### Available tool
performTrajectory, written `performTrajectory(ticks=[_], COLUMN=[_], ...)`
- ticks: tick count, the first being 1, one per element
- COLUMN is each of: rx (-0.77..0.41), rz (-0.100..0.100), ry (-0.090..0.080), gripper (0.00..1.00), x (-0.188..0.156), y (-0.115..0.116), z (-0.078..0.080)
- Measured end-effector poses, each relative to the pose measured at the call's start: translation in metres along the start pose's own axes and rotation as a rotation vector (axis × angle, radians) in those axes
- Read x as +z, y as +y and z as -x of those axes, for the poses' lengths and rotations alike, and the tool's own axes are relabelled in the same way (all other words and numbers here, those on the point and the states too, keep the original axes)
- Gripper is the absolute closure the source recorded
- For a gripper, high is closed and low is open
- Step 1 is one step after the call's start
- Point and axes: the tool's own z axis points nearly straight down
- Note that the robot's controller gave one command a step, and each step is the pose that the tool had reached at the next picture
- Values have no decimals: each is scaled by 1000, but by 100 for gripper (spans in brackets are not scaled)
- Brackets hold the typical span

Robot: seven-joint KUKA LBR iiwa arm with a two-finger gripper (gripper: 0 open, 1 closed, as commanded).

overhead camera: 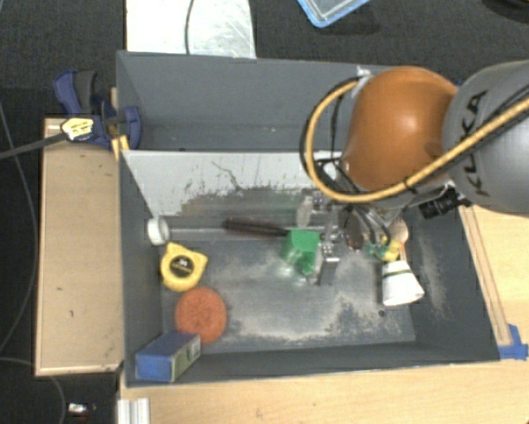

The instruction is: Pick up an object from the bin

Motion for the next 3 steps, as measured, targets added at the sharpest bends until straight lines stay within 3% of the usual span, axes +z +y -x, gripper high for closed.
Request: performTrajectory(ticks=[1, 2, 3], rx=[2, -144, -152], rz=[1, 1, 0], ry=[-8, -14, -17], gripper=[0, 0, 0], x=[-4, 33, 36], y=[0, -29, -58], z=[2, 33, 44])
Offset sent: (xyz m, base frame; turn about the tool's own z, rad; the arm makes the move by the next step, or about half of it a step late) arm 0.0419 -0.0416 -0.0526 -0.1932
